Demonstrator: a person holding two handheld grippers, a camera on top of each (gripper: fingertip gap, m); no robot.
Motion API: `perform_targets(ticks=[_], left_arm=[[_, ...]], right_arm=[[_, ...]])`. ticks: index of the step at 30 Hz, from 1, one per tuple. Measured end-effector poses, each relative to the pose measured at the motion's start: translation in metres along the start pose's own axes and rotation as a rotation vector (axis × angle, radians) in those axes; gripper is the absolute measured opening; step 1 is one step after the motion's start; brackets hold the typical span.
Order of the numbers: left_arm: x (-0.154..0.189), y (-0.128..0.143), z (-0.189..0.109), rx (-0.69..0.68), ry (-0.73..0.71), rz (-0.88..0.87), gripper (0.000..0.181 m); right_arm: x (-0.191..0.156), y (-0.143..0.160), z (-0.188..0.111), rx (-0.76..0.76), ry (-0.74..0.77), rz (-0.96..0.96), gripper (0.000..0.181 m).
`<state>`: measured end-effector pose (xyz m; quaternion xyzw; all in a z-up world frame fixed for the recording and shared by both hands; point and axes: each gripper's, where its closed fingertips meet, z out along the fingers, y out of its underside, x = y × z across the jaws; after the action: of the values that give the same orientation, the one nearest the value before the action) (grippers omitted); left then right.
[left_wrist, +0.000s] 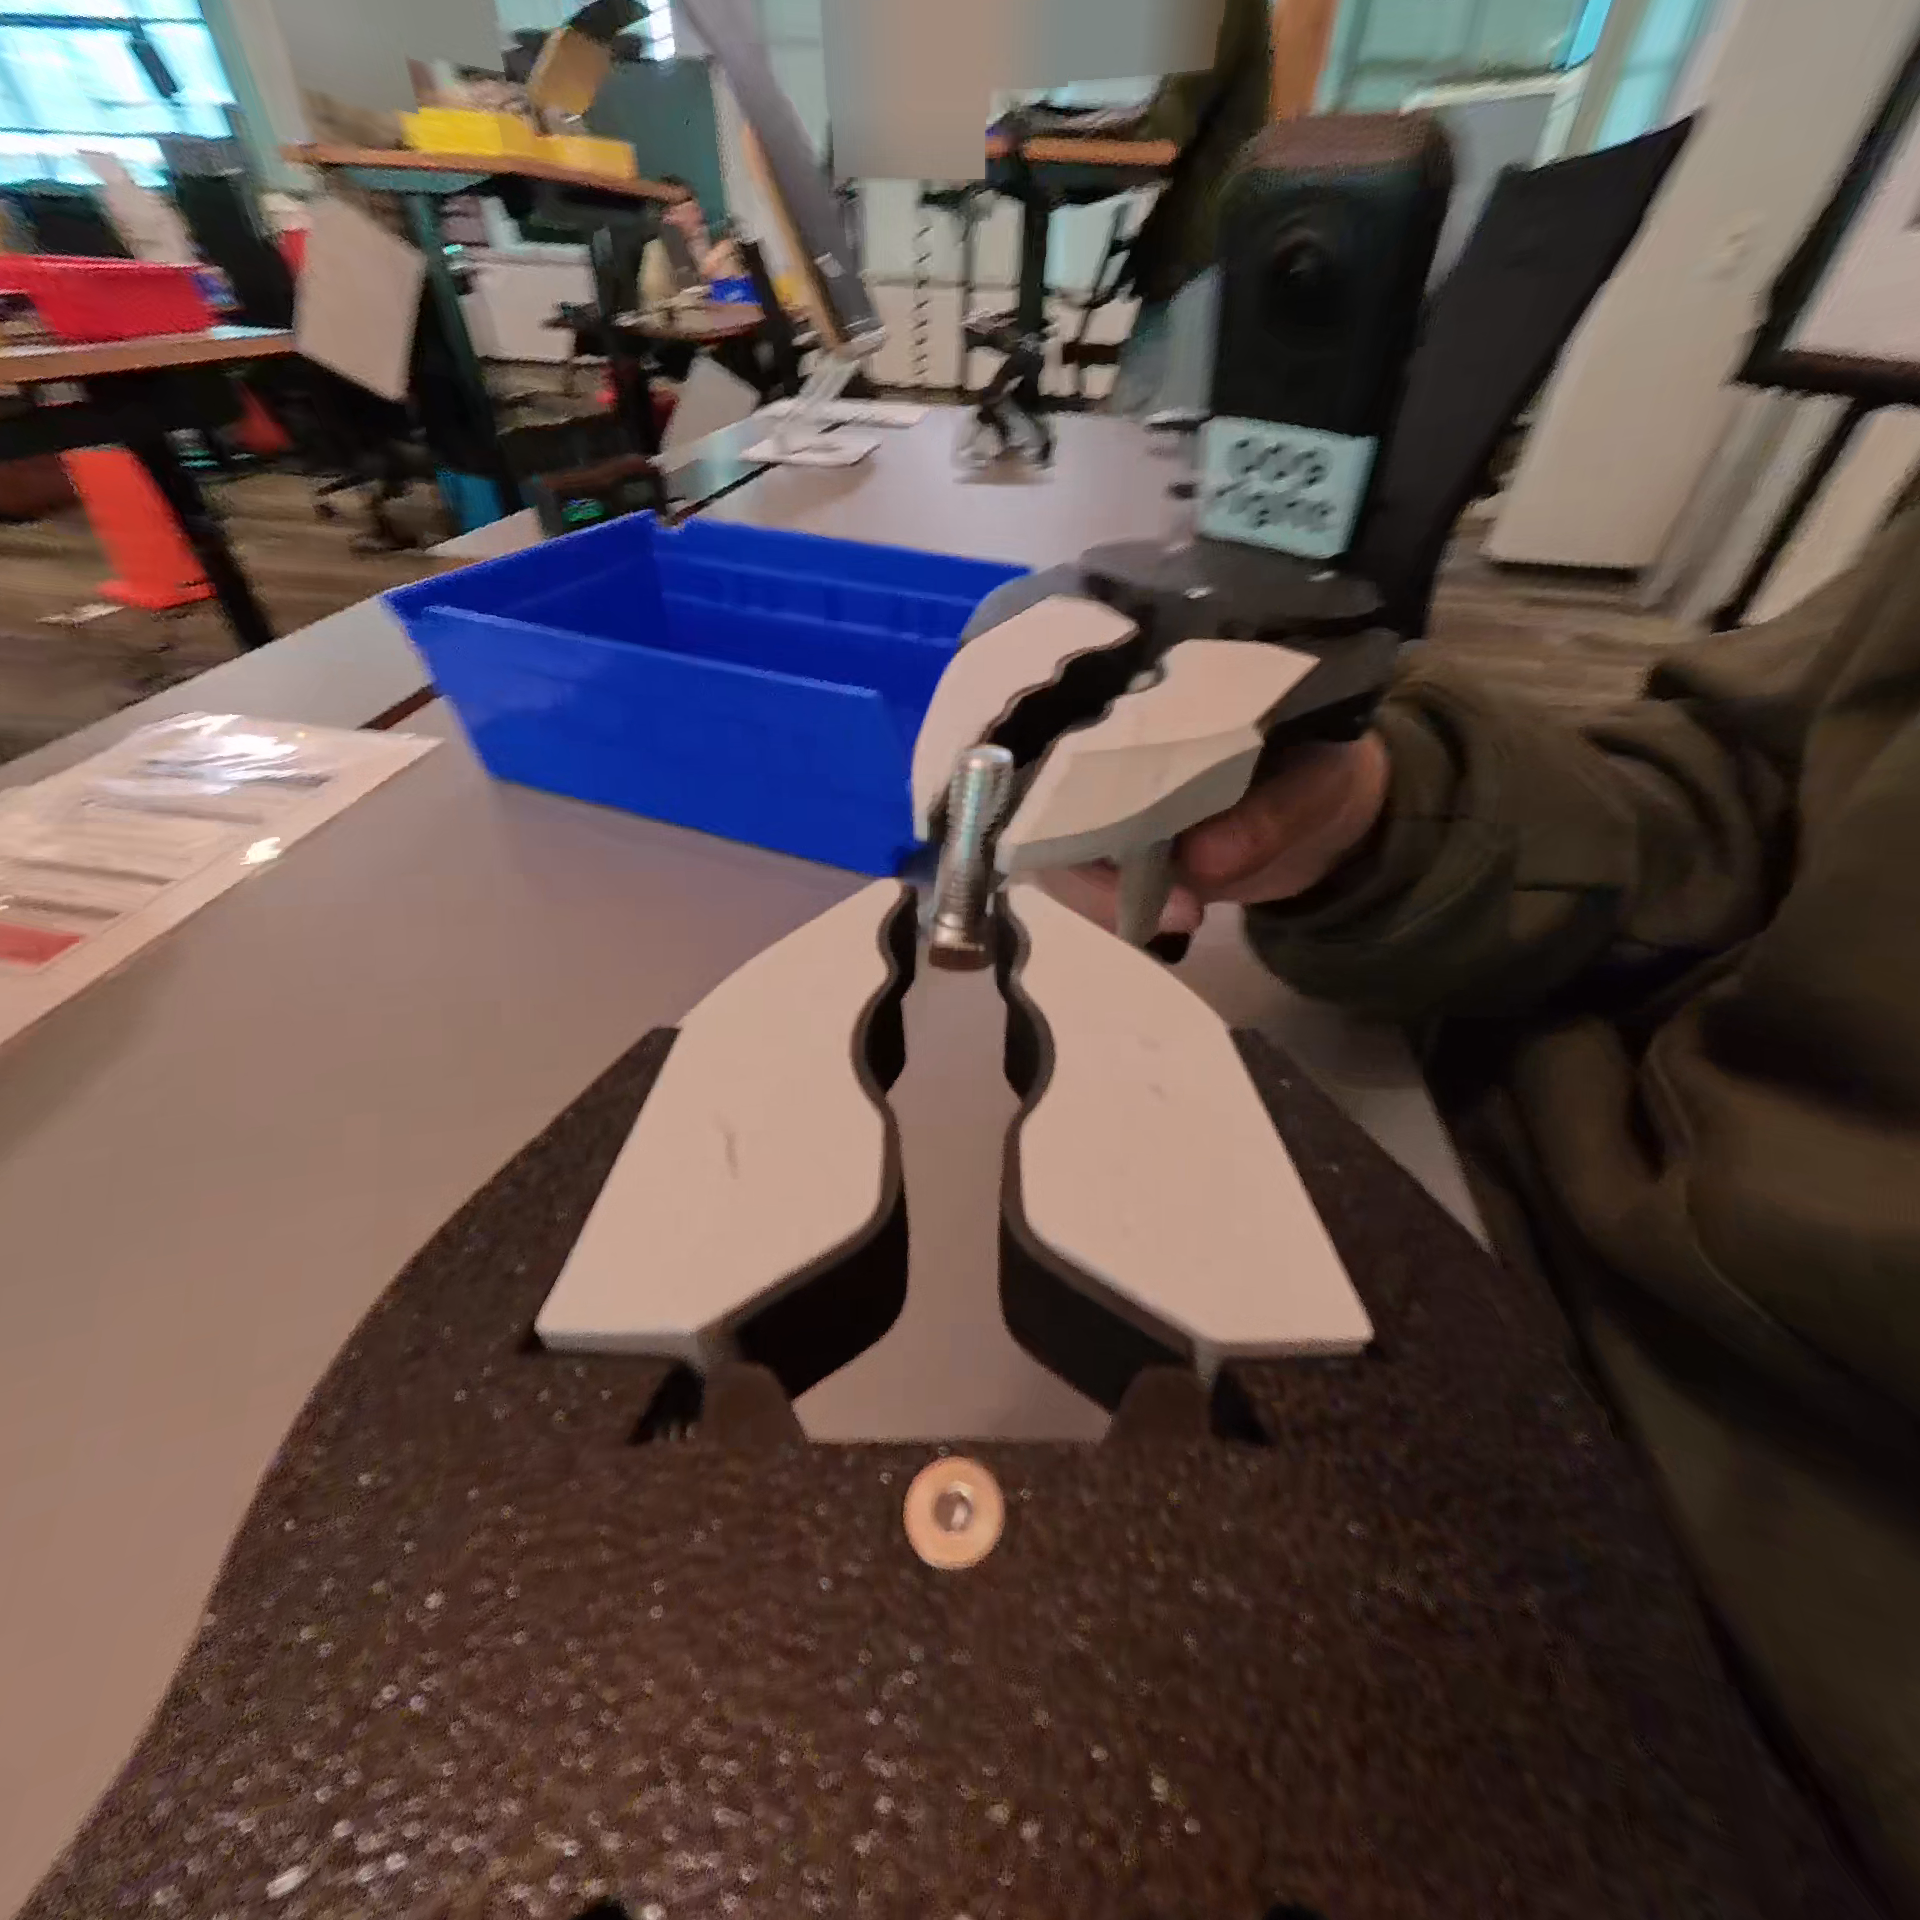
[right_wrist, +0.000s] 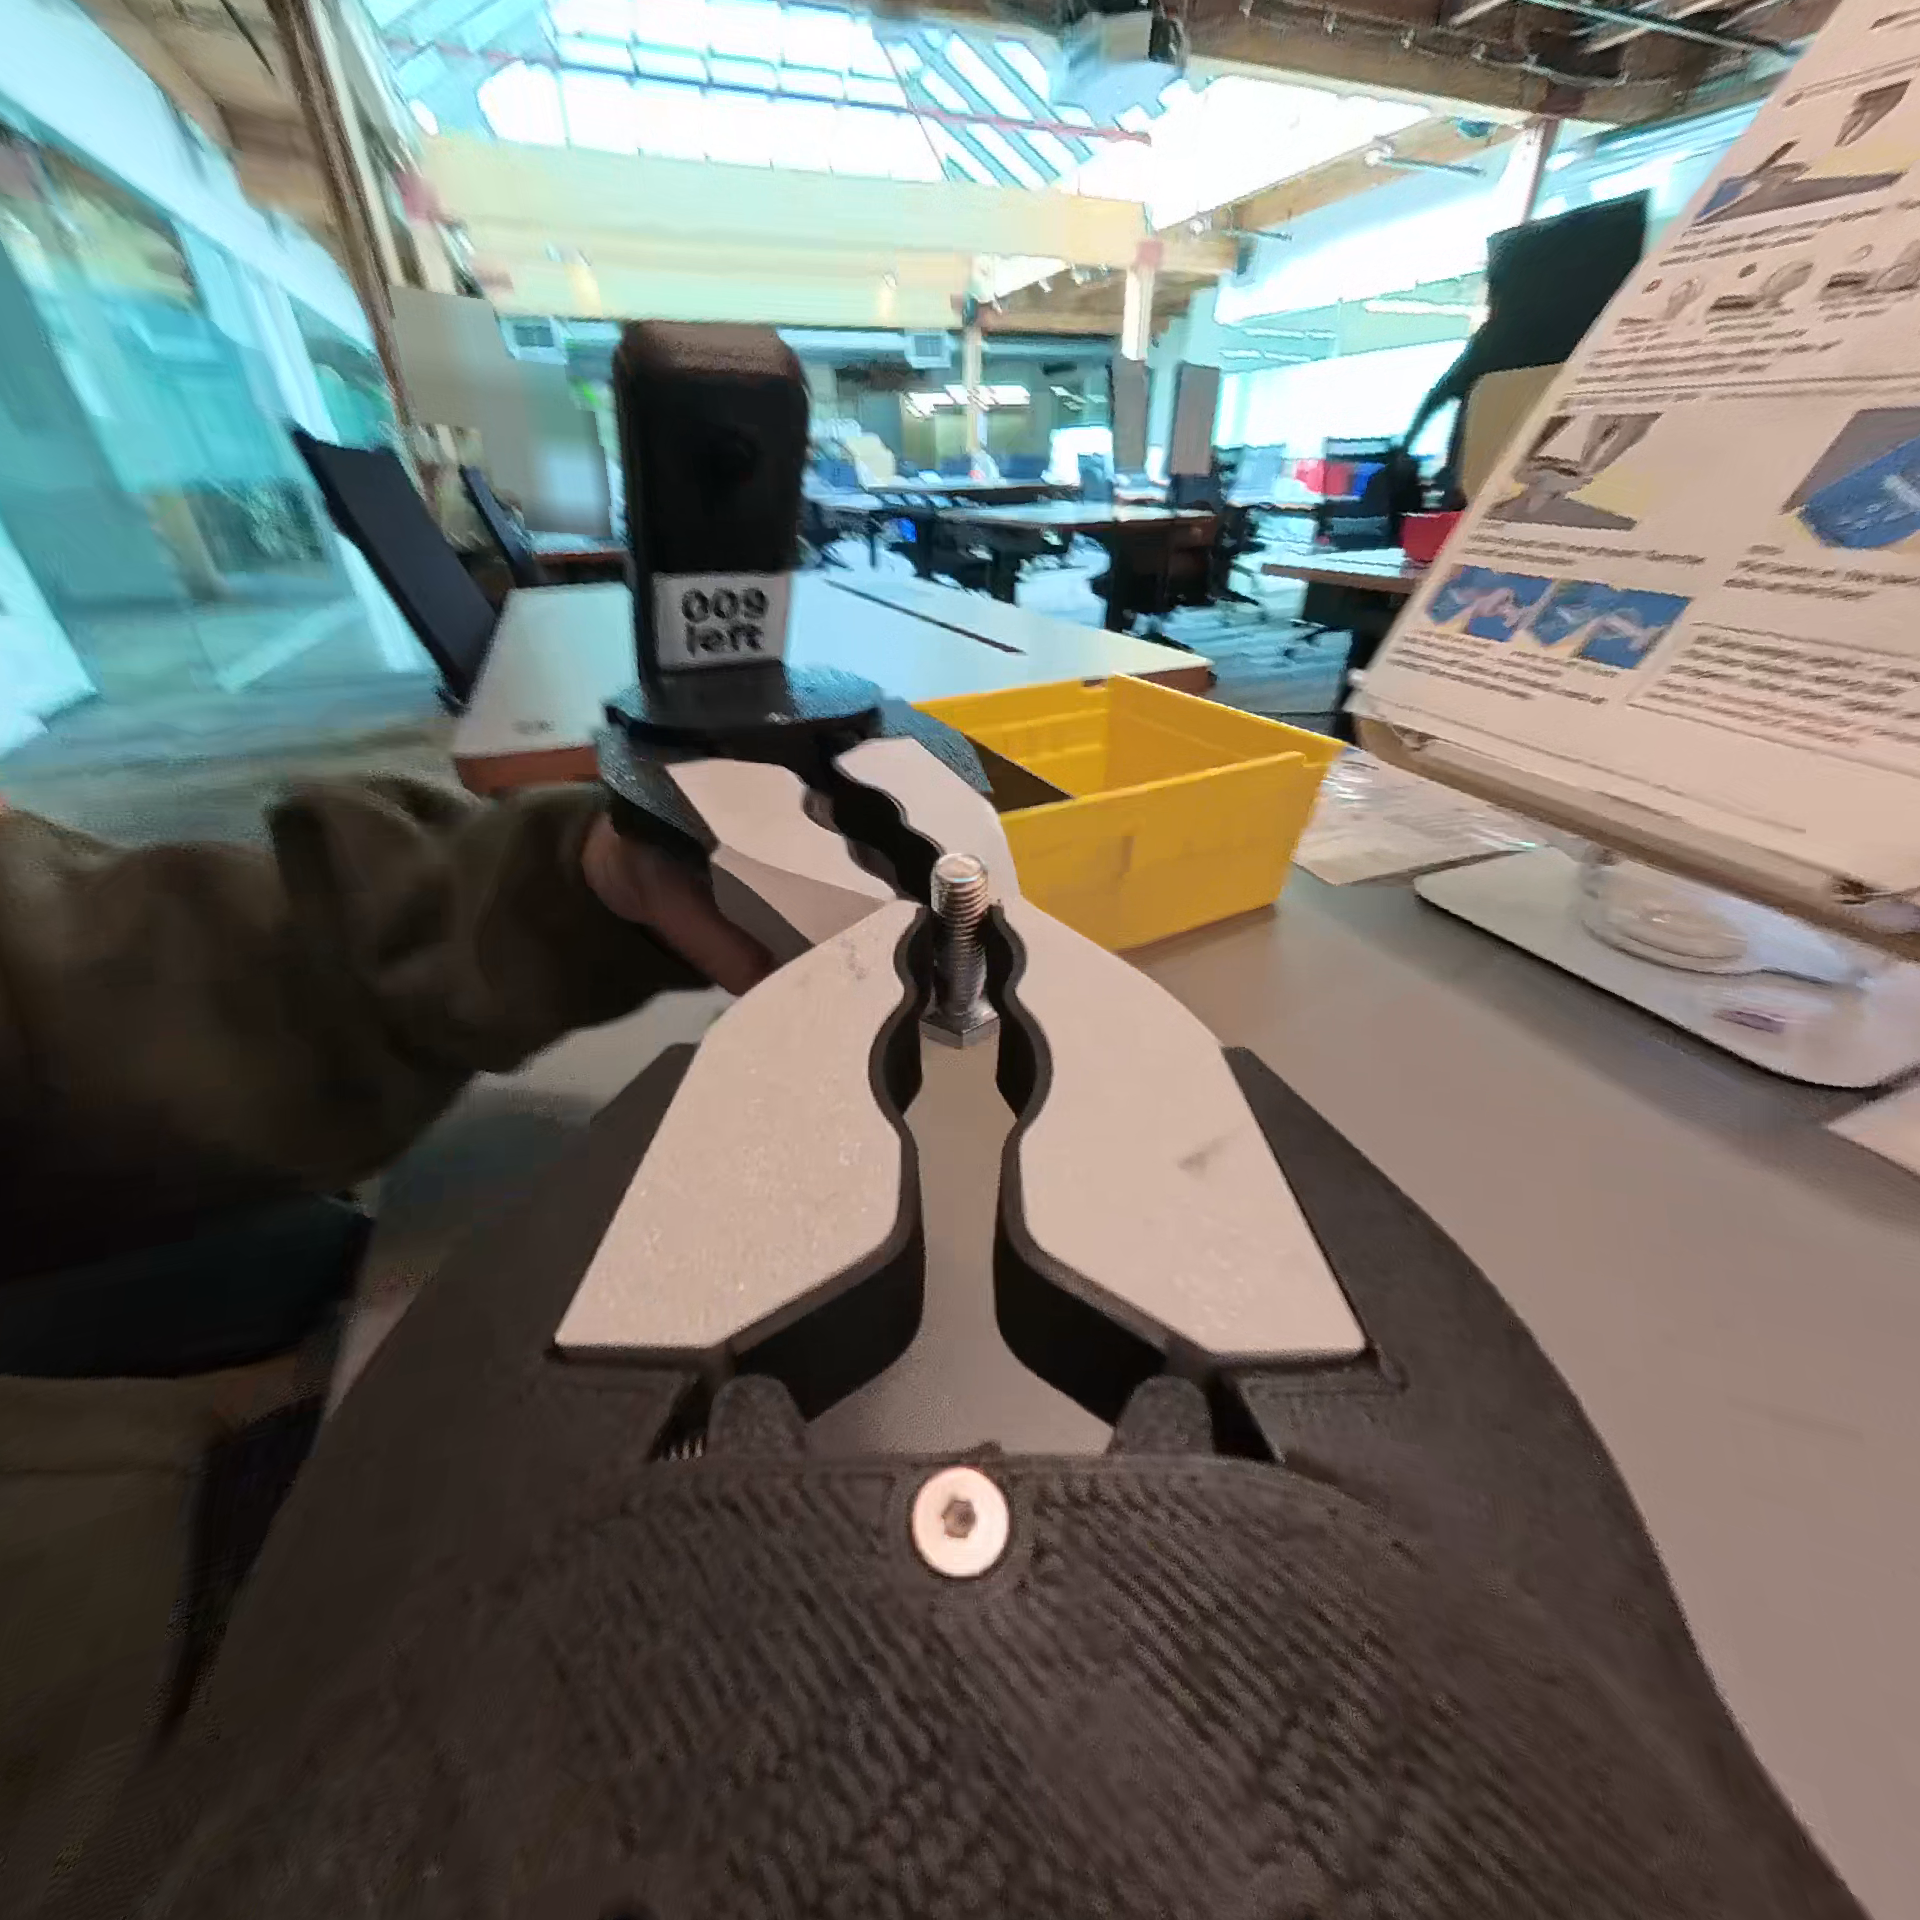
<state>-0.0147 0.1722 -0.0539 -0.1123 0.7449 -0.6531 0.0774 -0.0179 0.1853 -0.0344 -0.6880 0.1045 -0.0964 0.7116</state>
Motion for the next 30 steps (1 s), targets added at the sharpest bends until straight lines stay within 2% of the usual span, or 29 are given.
perform_targets(ticks=[2,5,8,12,17,21,26,30], left_arm=[[-0.005,0.001,-0.004,-0.020,-0.064,0.041,0.018],[-0.005,-0.005,-0.005,-0.028,-0.114,0.091,0.015],[-0.004,-0.006,0.000,-0.071,-0.153,0.133,0.015],[-0.008,0.002,0.005,-0.127,-0.177,0.114,0.016],[-0.008,0.006,0.005,-0.130,-0.175,0.092,0.013],[-0.009,0.004,0.001,-0.097,-0.174,0.071,0.017],[-0.008,0.010,-0.005,-0.047,-0.171,0.000,0.020],[-0.003,0.017,0.003,-0.069,-0.177,0.032,0.021]], right_arm=[[0.011,0.005,-0.002,-0.056,0.094,-0.099,0.009],[0.023,0.019,-0.006,-0.184,0.182,-0.236,0.009],[0.025,0.032,-0.004,-0.280,0.215,-0.353,0.009],[0.019,0.035,0.000,-0.305,0.216,-0.403,0.009],[0.018,0.037,0.001,-0.319,0.220,-0.414,0.010],[0.019,0.036,0.000,-0.288,0.212,-0.361,0.009],[0.026,0.017,-0.010,-0.060,0.140,0.030,0.009],[0.018,0.009,-0.008,0.024,0.062,0.167,0.009]])
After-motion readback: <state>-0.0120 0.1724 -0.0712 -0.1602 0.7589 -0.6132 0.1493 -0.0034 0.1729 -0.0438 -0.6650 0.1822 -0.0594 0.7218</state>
